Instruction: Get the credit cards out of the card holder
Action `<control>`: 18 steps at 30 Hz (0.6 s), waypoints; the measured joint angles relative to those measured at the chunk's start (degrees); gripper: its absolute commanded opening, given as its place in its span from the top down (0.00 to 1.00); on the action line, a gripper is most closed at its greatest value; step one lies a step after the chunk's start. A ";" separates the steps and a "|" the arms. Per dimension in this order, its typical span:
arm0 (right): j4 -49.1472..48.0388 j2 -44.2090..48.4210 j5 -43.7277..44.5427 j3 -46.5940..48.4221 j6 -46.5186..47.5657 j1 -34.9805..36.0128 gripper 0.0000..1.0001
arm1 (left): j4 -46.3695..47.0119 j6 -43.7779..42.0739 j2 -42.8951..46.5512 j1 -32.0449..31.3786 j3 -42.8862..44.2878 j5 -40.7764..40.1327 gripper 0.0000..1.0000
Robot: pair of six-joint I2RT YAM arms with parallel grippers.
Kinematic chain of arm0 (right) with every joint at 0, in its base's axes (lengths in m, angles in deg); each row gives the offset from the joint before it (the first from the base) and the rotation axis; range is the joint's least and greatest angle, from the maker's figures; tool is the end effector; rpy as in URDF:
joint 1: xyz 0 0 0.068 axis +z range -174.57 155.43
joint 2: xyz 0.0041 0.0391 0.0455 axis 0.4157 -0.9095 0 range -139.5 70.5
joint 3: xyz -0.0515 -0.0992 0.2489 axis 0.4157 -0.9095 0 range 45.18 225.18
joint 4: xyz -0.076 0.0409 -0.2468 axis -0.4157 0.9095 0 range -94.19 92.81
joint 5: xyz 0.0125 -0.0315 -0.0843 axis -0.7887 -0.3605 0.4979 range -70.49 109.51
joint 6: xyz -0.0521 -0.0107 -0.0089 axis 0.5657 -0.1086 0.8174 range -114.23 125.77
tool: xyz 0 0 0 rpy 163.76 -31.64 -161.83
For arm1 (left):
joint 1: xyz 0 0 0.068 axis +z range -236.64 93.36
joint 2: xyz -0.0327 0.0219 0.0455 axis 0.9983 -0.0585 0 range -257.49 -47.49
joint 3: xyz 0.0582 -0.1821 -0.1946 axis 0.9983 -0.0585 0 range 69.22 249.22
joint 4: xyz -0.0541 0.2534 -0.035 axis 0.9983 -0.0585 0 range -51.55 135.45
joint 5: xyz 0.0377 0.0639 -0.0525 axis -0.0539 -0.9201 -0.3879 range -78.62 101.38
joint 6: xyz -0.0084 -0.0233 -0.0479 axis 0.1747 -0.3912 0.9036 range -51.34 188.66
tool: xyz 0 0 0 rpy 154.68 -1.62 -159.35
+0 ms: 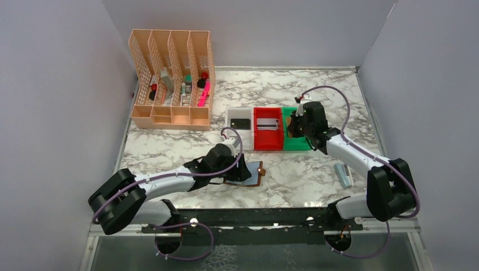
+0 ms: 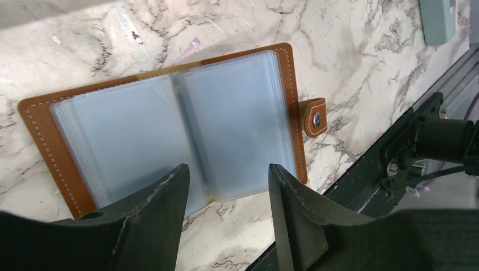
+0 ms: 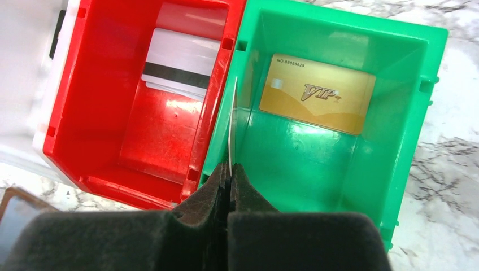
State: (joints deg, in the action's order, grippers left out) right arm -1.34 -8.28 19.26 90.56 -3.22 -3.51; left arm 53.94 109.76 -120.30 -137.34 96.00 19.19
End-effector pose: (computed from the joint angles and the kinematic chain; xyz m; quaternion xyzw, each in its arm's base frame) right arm 0.2748 0.1060 0.2229 -0.0947 0.8869 0.1191 0.4361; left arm 0.1495 -0.1901 0.1644 0.1049 0.8893 -0.3592 0.2630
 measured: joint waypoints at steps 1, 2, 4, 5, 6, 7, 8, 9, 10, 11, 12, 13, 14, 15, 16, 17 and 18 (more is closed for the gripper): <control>-0.02 -0.26 -0.81 0.07 -0.26 0.00 0.99 | -0.48 0.00 0.33 0.00 0.00 -0.61 0.43; 0.00 -0.50 -1.53 0.11 -0.55 0.00 0.99 | -1.03 0.04 0.70 0.00 0.00 -1.18 0.43; 0.02 -0.83 -2.91 0.11 -0.66 0.00 0.99 | -1.81 0.22 1.38 0.00 0.00 -2.29 0.43; 0.02 -0.83 -3.30 0.11 -0.61 0.00 0.99 | -2.16 0.26 1.77 0.00 0.00 -2.80 0.43; 0.00 -0.83 -3.43 0.11 -0.57 0.00 0.99 | -2.40 0.35 2.10 0.00 0.00 -3.15 0.43; -0.11 -0.83 -3.30 0.11 -0.35 0.00 0.99 | -2.69 0.44 2.51 0.00 0.00 -3.54 0.43; -0.17 -0.83 -2.84 0.11 0.11 0.00 0.99 | -2.84 0.48 2.82 0.00 0.00 -3.85 0.43; -0.22 -0.81 -2.01 0.11 0.81 0.00 0.99 | -2.97 0.55 3.06 0.00 0.00 -4.13 0.43; -0.28 -0.83 -0.63 0.11 1.90 0.00 0.99 | -3.10 0.63 3.19 0.00 0.00 -4.31 0.43; -0.63 -0.83 0.76 0.11 3.34 0.00 0.99 | -3.15 0.66 3.21 0.00 0.00 -4.42 0.43; -1.09 -0.83 2.19 0.11 4.90 0.04 0.99 | -3.28 0.66 3.21 0.00 0.00 -4.44 0.43; -1.62 -0.83 3.58 0.11 6.56 0.04 0.99 | -3.48 0.66 3.21 0.00 0.00 -4.44 0.43; -2.38 -0.83 4.96 0.11 8.24 0.04 0.99 | -3.58 0.63 3.21 0.00 0.00 -4.42 0.43; -3.10 -0.83 6.21 0.11 10.05 0.04 0.99 | -3.65 0.61 3.19 0.00 0.00 -4.42 0.43; -3.87 -0.83 7.19 0.11 11.76 0.04 0.99 | -3.65 0.59 3.15 0.00 0.00 -4.42 0.43; -4.66 -0.83 8.00 0.11 13.62 0.04 0.99 | -3.69 0.57 3.06 0.00 0.00 -4.39 0.42; -5.64 -0.90 8.61 0.09 15.50 0.04 0.99 | -3.69 0.39 2.91 0.00 0.00 -4.37 0.42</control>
State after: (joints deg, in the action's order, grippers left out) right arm -6.97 -9.18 27.87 90.65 12.27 -3.46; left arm 50.24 110.16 -117.40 -137.34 96.00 14.82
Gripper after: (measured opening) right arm 0.023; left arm 0.573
